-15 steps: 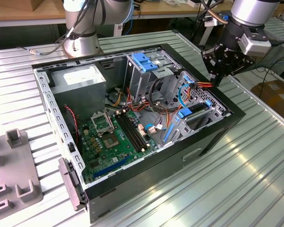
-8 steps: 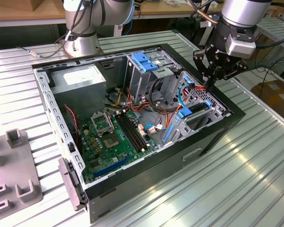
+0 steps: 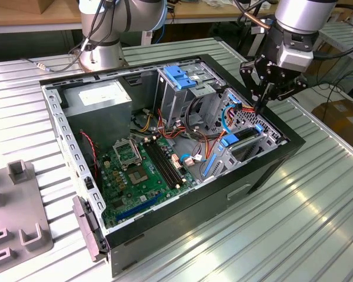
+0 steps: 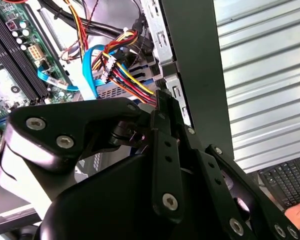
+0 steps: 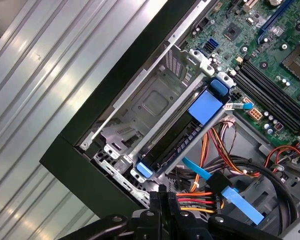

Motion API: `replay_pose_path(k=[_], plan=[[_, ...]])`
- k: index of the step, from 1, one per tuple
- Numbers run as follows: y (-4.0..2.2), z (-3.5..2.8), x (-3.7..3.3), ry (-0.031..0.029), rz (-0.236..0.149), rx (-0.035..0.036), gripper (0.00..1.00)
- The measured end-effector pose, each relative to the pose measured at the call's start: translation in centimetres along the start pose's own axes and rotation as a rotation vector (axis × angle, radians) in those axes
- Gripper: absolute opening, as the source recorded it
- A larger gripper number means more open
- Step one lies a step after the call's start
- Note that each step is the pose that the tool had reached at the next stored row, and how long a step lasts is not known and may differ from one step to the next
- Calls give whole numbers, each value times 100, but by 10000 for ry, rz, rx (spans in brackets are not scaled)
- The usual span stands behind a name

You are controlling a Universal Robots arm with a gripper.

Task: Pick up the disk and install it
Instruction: 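Insert the first disk wire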

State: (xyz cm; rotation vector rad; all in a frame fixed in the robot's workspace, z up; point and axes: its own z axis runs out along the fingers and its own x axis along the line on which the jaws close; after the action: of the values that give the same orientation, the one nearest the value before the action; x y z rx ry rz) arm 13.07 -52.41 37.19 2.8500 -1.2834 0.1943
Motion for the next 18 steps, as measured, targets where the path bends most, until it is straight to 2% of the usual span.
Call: replay_pose_path(k=[8,17,18], plan=[[17,-3,-16,9,210,-25,16],[23,-2,-20,59,1410,-166,16],[23,-3,-20,72,1705,-201,16]])
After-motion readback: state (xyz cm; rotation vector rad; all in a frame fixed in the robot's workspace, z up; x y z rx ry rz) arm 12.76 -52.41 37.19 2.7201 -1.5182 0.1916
